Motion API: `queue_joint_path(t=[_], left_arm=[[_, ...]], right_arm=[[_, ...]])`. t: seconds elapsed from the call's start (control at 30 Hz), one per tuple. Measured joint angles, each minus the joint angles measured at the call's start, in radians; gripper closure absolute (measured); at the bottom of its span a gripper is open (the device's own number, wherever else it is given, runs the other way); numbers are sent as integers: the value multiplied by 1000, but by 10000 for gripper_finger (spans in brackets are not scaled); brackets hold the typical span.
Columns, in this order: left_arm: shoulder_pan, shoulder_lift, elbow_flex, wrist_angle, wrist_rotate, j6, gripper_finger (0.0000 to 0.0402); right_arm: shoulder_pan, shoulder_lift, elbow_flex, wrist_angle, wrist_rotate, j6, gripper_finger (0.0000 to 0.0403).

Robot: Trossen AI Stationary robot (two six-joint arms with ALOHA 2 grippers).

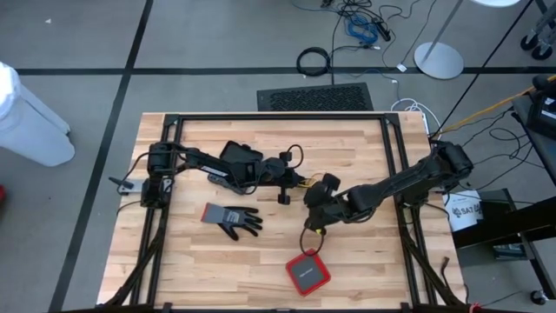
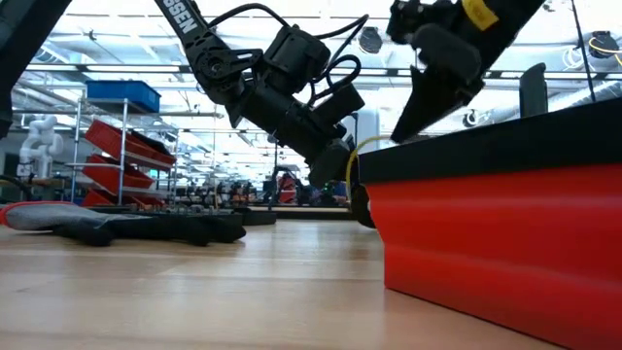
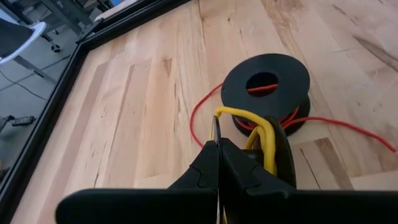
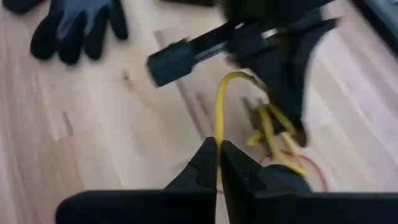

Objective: Coil cords
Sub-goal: Coil the yellow wire onto the spool

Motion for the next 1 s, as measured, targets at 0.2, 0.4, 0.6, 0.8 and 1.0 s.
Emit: queue_joint_path(t=[0.2, 0.4, 0.6, 0.8, 1.0], left_arm=[[-1, 0, 0, -1, -6, 1, 402], [-1, 0, 0, 21, -11, 7, 401], [-2, -6, 0, 32, -10, 6, 402], [-10, -11, 0, 27, -10, 7, 401], [-11, -11, 0, 13, -10, 7, 402]], right_arm=[[7, -66, 0, -143, 32, 60, 403], [48, -95, 1, -341, 54, 189, 403], [97, -100, 1, -521, 62, 340, 403], [152, -104, 1, -628, 116, 475, 403], [208, -122, 1, -773, 155, 656, 403]])
